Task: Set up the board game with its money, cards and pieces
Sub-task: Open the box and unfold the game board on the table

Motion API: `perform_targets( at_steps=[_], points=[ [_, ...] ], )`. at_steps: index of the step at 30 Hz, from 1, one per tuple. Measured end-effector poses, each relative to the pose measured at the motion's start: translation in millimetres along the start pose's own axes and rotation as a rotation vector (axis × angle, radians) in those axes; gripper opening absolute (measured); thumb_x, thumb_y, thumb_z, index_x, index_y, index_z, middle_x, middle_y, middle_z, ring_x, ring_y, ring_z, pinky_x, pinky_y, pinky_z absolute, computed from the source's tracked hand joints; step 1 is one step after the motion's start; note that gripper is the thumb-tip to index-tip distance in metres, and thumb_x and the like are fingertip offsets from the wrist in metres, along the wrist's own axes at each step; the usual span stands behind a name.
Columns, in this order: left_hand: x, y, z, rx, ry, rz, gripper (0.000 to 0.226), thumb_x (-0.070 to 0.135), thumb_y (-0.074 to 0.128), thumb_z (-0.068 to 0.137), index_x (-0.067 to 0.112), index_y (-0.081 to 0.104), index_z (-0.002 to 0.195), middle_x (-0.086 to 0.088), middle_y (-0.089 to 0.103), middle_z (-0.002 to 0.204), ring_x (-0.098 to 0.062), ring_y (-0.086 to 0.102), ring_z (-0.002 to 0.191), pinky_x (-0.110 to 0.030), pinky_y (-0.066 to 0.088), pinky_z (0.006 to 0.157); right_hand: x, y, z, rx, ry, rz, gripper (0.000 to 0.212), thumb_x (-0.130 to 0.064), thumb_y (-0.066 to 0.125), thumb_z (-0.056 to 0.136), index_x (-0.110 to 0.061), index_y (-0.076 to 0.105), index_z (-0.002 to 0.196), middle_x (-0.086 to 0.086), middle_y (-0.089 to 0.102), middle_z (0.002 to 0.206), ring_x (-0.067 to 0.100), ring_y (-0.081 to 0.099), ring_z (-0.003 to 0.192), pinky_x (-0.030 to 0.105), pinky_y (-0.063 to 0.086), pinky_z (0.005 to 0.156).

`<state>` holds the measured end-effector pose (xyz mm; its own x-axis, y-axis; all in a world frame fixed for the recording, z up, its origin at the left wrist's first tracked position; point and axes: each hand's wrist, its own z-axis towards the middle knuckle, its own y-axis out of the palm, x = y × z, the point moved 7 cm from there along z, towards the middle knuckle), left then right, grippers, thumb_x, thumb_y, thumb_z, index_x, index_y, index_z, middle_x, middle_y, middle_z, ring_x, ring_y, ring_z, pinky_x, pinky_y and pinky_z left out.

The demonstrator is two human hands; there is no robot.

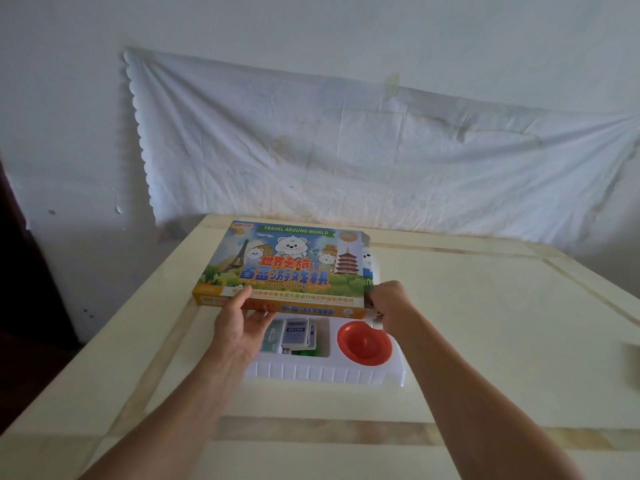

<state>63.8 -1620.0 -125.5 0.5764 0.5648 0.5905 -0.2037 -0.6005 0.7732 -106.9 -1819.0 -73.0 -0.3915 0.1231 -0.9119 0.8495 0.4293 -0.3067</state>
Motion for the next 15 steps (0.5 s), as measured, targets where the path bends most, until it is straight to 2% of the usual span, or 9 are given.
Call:
perform_targets(
  at_steps=[2, 4, 6, 10, 13, 15],
  points=[
    [3.2, -2.1, 3.2, 0.014, 0.002, -0.002, 0.024, 0.014, 0.057, 0.092, 0.014, 0.056, 0.116, -0.008, 0.066, 0.099, -0.025, 0.066, 0.088, -0.036, 0.057, 0.067, 3.1, -3.8, 3.6, -0.023, -0.011, 0.127, 0.018, 0.005, 0.045, 0.089, -0.004, 0.046, 0.073, 0.013, 0.056, 0.055, 0.018, 0.053, 0.035, 0.021, 0.04, 0.035],
    [9.5, -5.4, 6.3, 0.043, 0.006, -0.016, 0.022, 0.015, 0.058, 0.092, 0.014, 0.057, 0.114, -0.008, 0.067, 0.097, -0.024, 0.067, 0.085, -0.034, 0.059, 0.065, 4.2, -18.4, 5.6, 0.029, -0.064, 0.206, 0.009, 0.002, 0.05, 0.091, -0.006, 0.049, 0.087, 0.015, 0.063, 0.073, 0.025, 0.064, 0.054, 0.029, 0.049, 0.041],
    [17.9, -9.7, 10.0, 0.061, 0.024, -0.029, 0.024, 0.015, 0.059, 0.092, 0.015, 0.057, 0.115, -0.007, 0.068, 0.099, -0.023, 0.067, 0.087, -0.033, 0.059, 0.066, 3.9, -39.7, 7.6, 0.12, -0.139, 0.245, 0.009, 0.0, 0.051, 0.092, -0.009, 0.048, 0.092, 0.014, 0.064, 0.08, 0.025, 0.064, 0.062, 0.029, 0.049, 0.046],
    [34.0, -15.8, 16.3, 0.086, 0.056, -0.043, 0.036, 0.016, 0.058, 0.092, 0.015, 0.052, 0.127, -0.006, 0.067, 0.105, -0.024, 0.065, 0.101, -0.036, 0.055, 0.079, 4.3, -83.2, 6.8, 0.366, -0.249, 0.342, 0.011, 0.002, 0.047, 0.091, -0.009, 0.048, 0.093, 0.014, 0.062, 0.081, 0.022, 0.061, 0.063, 0.027, 0.048, 0.047],
    [42.4, -17.9, 19.3, 0.112, 0.074, -0.047, 0.035, 0.016, 0.059, 0.092, 0.016, 0.052, 0.126, -0.005, 0.067, 0.101, -0.023, 0.065, 0.097, -0.038, 0.054, 0.082, 5.5, -111.3, 1.0, 0.563, -0.302, 0.523, 0.013, 0.003, 0.047, 0.089, -0.01, 0.046, 0.091, 0.014, 0.061, 0.085, 0.024, 0.058, 0.071, 0.032, 0.051, 0.053],
    [42.7, -17.3, 20.3, 0.121, 0.076, -0.046, 0.034, 0.016, 0.059, 0.092, 0.016, 0.053, 0.125, -0.005, 0.067, 0.101, -0.023, 0.065, 0.095, -0.038, 0.054, 0.08, 7.4, -111.2, 1.2, 0.535, -0.249, 0.645, 0.012, 0.001, 0.05, 0.091, -0.01, 0.047, 0.094, 0.01, 0.059, 0.084, 0.021, 0.059, 0.069, 0.032, 0.052, 0.055]
  ],
)
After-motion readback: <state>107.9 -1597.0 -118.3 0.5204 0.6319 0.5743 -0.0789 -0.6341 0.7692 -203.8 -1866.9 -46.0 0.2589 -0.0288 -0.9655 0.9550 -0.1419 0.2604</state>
